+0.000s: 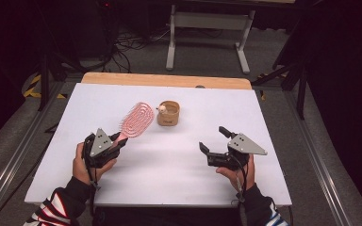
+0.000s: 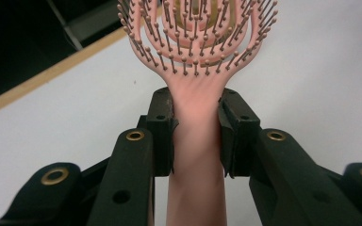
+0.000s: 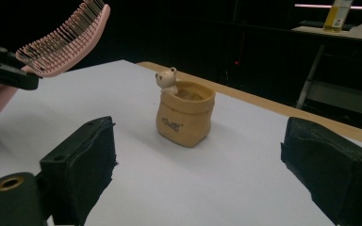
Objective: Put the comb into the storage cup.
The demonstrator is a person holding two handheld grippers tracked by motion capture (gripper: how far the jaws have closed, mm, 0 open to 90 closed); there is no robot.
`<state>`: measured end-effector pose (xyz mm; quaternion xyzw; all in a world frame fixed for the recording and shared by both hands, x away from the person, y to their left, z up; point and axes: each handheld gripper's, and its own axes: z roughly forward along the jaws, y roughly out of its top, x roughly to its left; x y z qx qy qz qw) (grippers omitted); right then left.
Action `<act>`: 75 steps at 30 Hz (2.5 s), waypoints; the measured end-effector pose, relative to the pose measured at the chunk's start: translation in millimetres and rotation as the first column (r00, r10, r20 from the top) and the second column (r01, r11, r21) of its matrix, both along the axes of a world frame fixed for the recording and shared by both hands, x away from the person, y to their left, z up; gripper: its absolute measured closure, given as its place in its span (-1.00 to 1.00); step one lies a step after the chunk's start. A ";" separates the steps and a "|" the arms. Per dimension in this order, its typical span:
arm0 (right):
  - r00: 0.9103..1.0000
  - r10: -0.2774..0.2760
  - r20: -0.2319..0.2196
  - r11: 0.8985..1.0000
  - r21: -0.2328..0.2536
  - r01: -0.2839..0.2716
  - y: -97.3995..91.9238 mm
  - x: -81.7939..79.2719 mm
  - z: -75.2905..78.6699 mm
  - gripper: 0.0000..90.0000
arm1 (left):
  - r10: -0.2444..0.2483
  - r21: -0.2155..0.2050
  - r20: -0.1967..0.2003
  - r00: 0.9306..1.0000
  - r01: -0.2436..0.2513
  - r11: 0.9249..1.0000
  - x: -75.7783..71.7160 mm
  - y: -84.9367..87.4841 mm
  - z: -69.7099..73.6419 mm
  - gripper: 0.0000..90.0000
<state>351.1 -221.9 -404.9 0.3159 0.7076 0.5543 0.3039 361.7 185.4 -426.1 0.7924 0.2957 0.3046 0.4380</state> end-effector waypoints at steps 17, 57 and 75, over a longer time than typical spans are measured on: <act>0.990 0.138 0.026 0.986 0.090 -0.140 57.1 9.3 26.1 -0.83 | -0.023 -0.117 0.077 0.997 0.032 0.993 -11.9 -32.7 -3.9 0.55; 0.965 0.243 -0.098 0.928 0.314 -0.202 86.5 17.5 14.1 0.10 | -0.114 -0.076 0.161 0.980 0.128 0.989 -25.3 -96.9 -19.8 0.55; 0.965 0.257 -0.046 0.923 0.309 -0.231 89.8 1.9 14.2 0.40 | -0.162 -0.043 0.157 0.974 0.171 0.984 -25.3 -103.4 -21.2 0.50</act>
